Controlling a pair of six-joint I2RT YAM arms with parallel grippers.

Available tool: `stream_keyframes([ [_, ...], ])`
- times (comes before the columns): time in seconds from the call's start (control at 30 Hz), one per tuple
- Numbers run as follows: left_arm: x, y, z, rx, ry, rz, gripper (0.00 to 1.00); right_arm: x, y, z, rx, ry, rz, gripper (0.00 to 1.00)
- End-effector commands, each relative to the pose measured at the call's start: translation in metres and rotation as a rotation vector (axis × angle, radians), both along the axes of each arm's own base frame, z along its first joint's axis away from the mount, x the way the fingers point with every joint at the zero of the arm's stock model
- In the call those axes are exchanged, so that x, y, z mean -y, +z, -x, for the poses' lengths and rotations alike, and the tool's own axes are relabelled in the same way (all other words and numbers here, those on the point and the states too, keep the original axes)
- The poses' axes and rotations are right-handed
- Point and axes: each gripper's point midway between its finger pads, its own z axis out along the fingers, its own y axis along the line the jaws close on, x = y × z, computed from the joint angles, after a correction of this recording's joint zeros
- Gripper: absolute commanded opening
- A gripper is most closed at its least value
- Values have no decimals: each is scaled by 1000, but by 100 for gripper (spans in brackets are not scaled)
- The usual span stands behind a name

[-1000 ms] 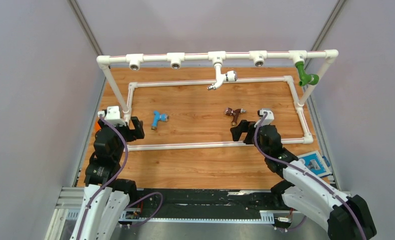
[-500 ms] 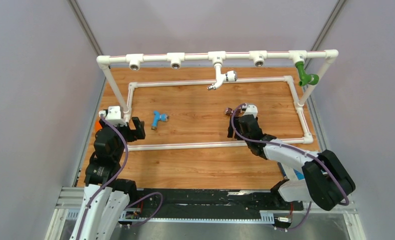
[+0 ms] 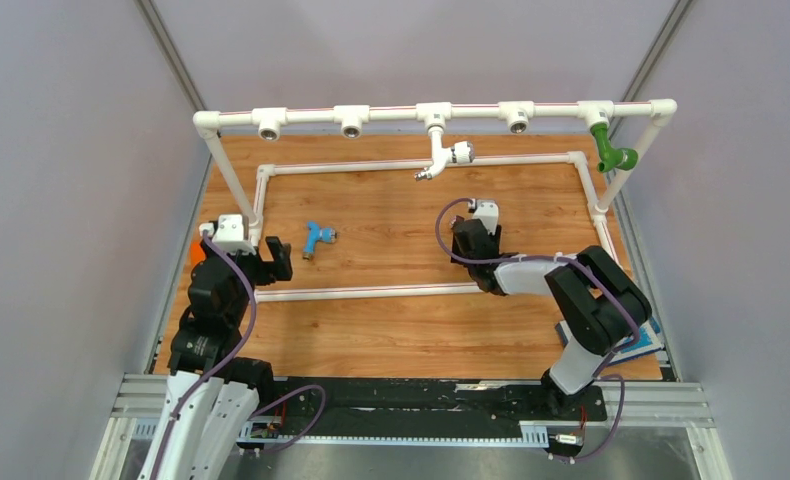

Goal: Install the water faucets

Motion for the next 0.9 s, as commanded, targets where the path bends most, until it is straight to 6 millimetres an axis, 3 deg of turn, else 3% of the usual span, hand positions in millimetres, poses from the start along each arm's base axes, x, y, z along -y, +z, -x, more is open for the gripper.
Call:
stream_keyframes([
  [0.0,3,12,-2,56,-22,-14,100,-2,6,-20,53,-61,4,58],
  [0.2,13,16,0,71,-79,-4,100,-1,4,-18,53,-33,31,37],
  [0.37,41,20,3,99,-237,29,100,-17,27,-10,77,91,-5,0],
  [0.53,74,30,7,157,-435,46,100,-46,68,16,130,311,-106,0],
  [0.67,91,39,6,163,-527,80,100,-59,101,42,192,468,-178,0],
  [0.73,108,43,15,193,-659,57,100,-65,116,55,212,546,-211,0],
  [0.83,113,52,12,221,-688,61,100,-78,127,77,205,674,-261,0],
  [0.87,123,54,19,216,-774,61,100,-82,130,85,197,719,-274,0],
])
